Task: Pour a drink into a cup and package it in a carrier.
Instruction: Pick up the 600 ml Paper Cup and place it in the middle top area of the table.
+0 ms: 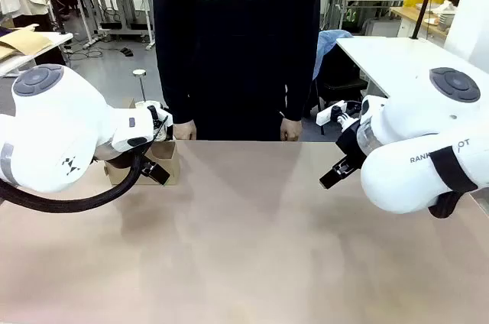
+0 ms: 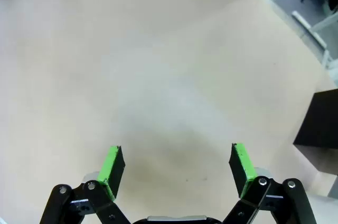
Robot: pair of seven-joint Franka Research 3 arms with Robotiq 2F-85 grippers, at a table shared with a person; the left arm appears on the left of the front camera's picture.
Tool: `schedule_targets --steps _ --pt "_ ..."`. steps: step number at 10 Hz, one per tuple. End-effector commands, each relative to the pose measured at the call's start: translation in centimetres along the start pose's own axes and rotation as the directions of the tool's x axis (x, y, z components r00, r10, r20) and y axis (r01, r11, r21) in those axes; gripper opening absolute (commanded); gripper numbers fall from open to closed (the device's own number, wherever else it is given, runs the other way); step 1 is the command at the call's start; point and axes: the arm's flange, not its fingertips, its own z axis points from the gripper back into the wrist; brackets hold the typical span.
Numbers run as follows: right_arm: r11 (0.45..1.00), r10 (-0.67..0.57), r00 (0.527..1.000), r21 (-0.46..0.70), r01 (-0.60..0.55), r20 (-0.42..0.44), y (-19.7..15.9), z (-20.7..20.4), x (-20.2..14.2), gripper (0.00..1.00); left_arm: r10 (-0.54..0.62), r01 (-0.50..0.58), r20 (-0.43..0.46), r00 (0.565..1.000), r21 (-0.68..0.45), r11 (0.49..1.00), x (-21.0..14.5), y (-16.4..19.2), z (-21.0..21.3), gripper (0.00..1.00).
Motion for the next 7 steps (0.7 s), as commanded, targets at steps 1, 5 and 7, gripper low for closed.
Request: schedule_targets --steps 1,5,7 --pt "1.000 0.000 1.000 0.000 0.000 0.000 0.00 0.00 0.00 1.00 0.000 0.000 0.000 1.000 0.000 1.000 0.00 0.00 0.00 1.00" --pt "1.000 0.000 1.000 0.000 0.000 0.000 0.00 0.00 0.00 1.00 0.000 0.000 0.000 1.000 0.000 1.000 0.00 0.00 0.00 1.00" --pt "1.000 0.000 1.000 0.000 0.000 0.000 0.00 0.00 0.00 1.00 0.000 0.000 0.000 1.000 0.000 1.000 0.00 0.00 0.00 1.00"
